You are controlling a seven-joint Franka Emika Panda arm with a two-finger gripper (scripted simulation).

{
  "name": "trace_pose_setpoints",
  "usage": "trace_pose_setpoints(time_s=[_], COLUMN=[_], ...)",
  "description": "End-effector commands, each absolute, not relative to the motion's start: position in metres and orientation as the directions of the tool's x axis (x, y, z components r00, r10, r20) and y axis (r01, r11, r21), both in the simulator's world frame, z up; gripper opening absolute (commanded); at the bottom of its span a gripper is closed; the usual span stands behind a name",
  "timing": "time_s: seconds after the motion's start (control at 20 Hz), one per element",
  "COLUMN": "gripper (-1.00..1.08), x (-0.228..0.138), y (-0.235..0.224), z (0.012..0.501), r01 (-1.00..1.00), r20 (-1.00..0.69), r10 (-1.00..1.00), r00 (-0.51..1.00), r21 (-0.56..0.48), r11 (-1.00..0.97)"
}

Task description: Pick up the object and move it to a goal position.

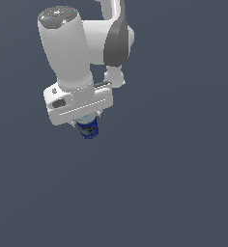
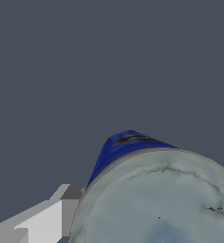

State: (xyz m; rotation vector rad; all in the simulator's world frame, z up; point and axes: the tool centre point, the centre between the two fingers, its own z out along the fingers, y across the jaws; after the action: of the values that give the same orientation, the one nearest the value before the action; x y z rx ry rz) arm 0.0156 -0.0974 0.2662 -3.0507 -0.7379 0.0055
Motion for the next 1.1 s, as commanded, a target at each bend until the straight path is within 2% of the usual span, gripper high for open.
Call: trace_pose_setpoints(time_s=[0.0,0.6,1.05], gripper=[-1.0,-1.0,-1.0], x=[0.013,0.007,0.006], y=[-0.111,-0.17,-0.195], z=[0.297,0.417,0.464], r01=[0.458,0.457,0.457], r20=[0.001,0.001,0.0], r10=[0.458,0.457,0.457], r00=[0.889,0.889,0.889], r21=[-0.002,-0.001,0.0], r11=[-0.889,-0.889,-0.889])
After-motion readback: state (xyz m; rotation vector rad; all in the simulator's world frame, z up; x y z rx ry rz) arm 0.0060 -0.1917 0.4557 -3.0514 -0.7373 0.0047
